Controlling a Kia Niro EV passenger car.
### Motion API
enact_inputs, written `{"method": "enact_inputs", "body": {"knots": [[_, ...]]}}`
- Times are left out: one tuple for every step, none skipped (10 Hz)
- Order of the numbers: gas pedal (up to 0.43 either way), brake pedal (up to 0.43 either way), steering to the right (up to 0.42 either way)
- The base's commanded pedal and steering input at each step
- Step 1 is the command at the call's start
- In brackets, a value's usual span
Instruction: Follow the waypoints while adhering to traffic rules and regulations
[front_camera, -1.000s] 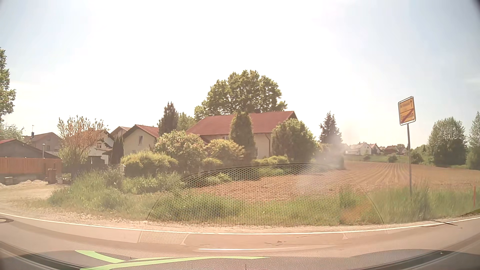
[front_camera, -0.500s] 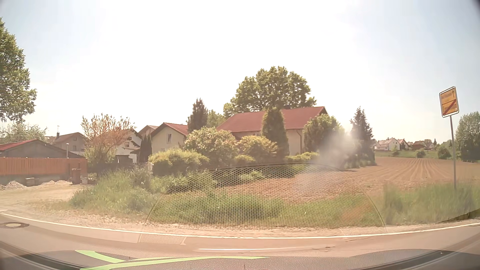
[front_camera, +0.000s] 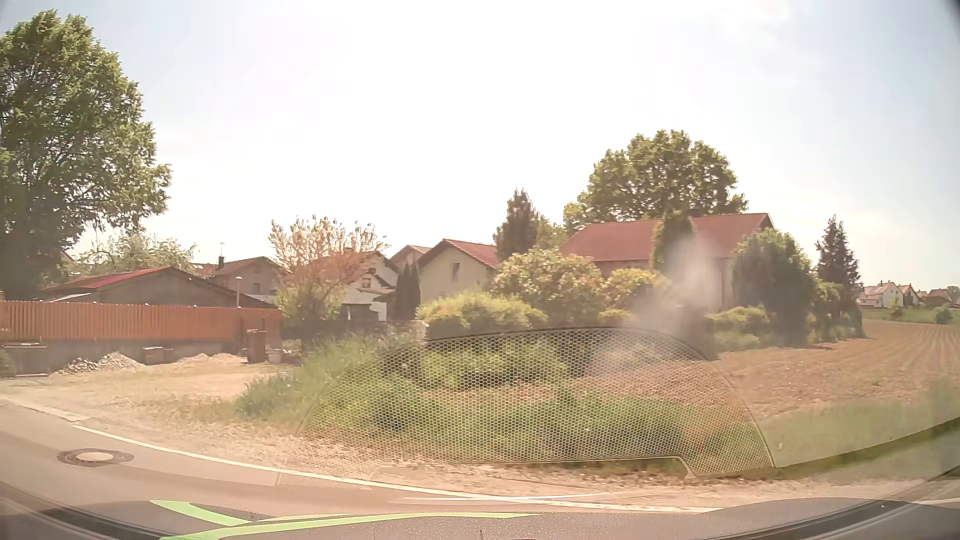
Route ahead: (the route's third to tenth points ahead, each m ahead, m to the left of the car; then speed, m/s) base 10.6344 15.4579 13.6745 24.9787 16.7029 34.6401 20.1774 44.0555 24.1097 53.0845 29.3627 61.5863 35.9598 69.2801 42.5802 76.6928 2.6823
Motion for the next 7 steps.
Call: {"method": "enact_inputs", "body": {"knots": [[0.228, 0.000, -0.758], [0.228, 0.000, -0.756], [0.228, 0.000, -0.753], [0.228, 0.000, -0.748], [0.228, 0.000, -0.747], [0.228, 0.000, -0.745], [0.228, 0.000, -0.738]]}}
